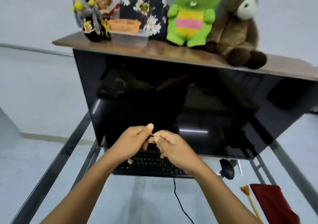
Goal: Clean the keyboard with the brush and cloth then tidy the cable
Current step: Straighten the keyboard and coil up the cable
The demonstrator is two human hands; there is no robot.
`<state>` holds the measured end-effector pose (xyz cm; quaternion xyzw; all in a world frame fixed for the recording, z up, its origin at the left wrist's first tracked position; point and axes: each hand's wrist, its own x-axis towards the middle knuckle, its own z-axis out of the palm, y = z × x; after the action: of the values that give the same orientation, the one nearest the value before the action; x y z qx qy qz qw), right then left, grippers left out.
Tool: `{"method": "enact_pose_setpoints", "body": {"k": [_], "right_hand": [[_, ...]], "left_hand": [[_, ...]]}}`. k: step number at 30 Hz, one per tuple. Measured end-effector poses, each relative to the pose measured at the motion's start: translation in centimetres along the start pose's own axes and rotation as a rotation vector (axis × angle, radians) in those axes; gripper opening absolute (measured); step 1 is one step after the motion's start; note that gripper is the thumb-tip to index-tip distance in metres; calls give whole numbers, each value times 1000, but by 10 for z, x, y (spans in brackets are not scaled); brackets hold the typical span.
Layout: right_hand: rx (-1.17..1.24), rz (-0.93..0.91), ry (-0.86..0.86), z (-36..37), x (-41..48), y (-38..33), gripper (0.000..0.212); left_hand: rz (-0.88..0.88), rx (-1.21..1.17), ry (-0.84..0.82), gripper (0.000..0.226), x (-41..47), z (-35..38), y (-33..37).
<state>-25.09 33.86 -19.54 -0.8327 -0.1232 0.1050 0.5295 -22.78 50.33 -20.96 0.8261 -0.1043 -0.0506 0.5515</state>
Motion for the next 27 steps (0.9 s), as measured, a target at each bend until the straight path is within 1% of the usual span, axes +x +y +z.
{"method": "enact_pose_setpoints", "body": {"k": [1, 2, 4, 6, 8, 10, 11, 12, 14, 15, 16, 17, 18, 19, 20, 21, 22, 23, 24, 25, 26, 27], "right_hand": [[8, -35, 72, -18, -4, -7, 19], [24, -55, 118, -34, -9, -12, 15], [68, -77, 145, -62, -19, -20, 6], [112, -88, 149, -83, -30, -19, 7], [164, -95, 163, -96, -39, -11, 12], [221, -103, 178, -101, -48, -4, 19], [246, -108, 182, -101, -51, -1, 22], [256, -108, 185, -100, -54, 0, 24], [233, -94, 171, -96, -59, 1, 25], [202, -79, 145, -95, -62, 0, 25], [151, -62, 100, -94, -66, -2, 25], [70, -41, 45, -93, -70, -4, 25], [-34, -19, -12, -94, -76, -7, 25], [-146, -6, -57, -95, -80, -11, 25], [-246, -8, -87, -96, -84, -16, 25], [-322, -23, -100, -97, -88, -22, 24], [-372, -51, -101, -98, -91, -30, 24], [-394, -86, -94, -100, -92, -39, 23], [-400, -129, -81, -103, -93, -50, 23], [-400, -178, -59, -107, -92, -61, 22], [-399, -233, -23, -112, -91, -71, 19], [-392, -282, 30, -118, -87, -79, 15]], "left_hand": [[-17, -69, -42, 54, -1, 5, 14], [-26, -89, -87, 59, -2, 10, 26], [-25, -152, -225, 59, -4, 17, 50], [-38, -352, -345, 53, -7, 24, 70], [-51, -577, -436, 41, -15, 29, 88], [-35, -762, -496, 33, -22, 34, 109], [-10, -876, -488, 31, -23, 36, 120], [14, -1008, -442, 29, -22, 38, 131], [97, -1239, -260, 25, -14, 37, 155], [169, -1273, -151, 24, -8, 33, 165], [256, -1224, -51, 23, 0, 26, 173], [348, -1097, 42, 22, 8, 18, 179], [437, -880, 138, 22, 15, 11, 180], [525, -573, 232, 22, 22, 4, 177], [596, -217, 315, 22, 27, 1, 170], [646, 96, 337, 21, 29, 1, 162], [664, 312, 294, 21, 29, 5, 151], [651, 422, 205, 22, 26, 11, 140], [616, 466, 104, 24, 21, 19, 130], [556, 458, -8, 26, 13, 26, 123], [461, 376, -118, 29, 4, 32, 120], [334, 205, -215, 33, -7, 36, 119]]}}
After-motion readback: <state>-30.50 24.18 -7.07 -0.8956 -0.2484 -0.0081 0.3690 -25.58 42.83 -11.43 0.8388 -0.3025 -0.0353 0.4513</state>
